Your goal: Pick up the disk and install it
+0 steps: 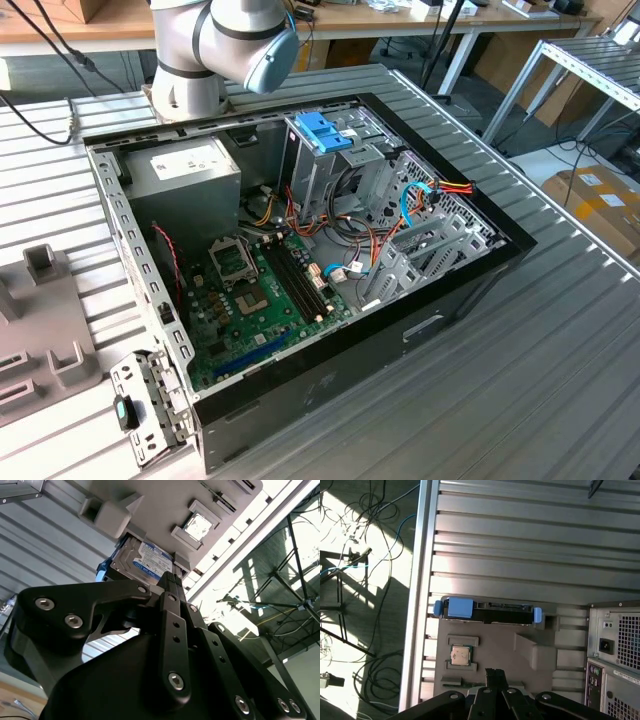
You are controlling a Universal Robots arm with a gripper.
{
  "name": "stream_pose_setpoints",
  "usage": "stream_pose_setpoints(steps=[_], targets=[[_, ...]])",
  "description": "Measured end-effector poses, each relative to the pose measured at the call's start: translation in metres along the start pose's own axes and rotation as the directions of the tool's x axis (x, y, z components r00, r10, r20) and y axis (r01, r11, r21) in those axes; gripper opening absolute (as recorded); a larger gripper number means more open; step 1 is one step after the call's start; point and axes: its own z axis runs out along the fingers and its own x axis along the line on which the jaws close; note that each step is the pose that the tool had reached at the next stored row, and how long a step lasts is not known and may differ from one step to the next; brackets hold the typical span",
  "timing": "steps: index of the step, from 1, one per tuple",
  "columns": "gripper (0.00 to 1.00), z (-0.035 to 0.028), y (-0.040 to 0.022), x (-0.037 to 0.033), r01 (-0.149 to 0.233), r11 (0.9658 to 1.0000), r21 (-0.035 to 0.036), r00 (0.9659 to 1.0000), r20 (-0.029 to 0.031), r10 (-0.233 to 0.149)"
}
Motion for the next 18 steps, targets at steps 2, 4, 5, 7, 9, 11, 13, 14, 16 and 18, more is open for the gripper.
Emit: stream_pose_setpoints(steps=[2, 4, 5, 7, 9, 11, 13, 14, 16, 18], targets=[[0.11, 0.0000, 0.0000, 0.0000, 0.001, 1.0000, 0.0000, 1.0000, -0.0001, -0.001], [0.11, 0.0000, 0.0000, 0.0000, 0.004, 1.0000, -0.0001, 1.0000, -0.0002, -0.004], [0.11, 0.0000, 0.0000, 0.0000, 0.005, 1.0000, -0.0001, 1.0000, -0.0002, -0.005], [0.11, 0.0000, 0.0000, 0.0000, 0.006, 1.0000, -0.0001, 1.0000, -0.0004, -0.006], [0.11, 0.0000, 0.0000, 0.0000, 0.009, 1.0000, -0.0002, 1.0000, -0.0005, -0.009], [0.11, 0.0000, 0.0000, 0.0000, 0.011, 0.9999, -0.0003, 0.9999, -0.0006, -0.011], [0.11, 0.0000, 0.0000, 0.0000, 0.012, 0.9999, -0.0003, 0.9999, -0.0006, -0.012], [0.11, 0.0000, 0.0000, 0.0000, 0.013, 0.9999, -0.0003, 0.9999, -0.0006, -0.013], [0.11, 0.0000, 0.0000, 0.0000, 0.014, 0.9999, -0.0004, 0.9999, -0.0007, -0.014], [0.11, 0.0000, 0.0000, 0.0000, 0.016, 0.9999, -0.0003, 0.9999, -0.0008, -0.016]])
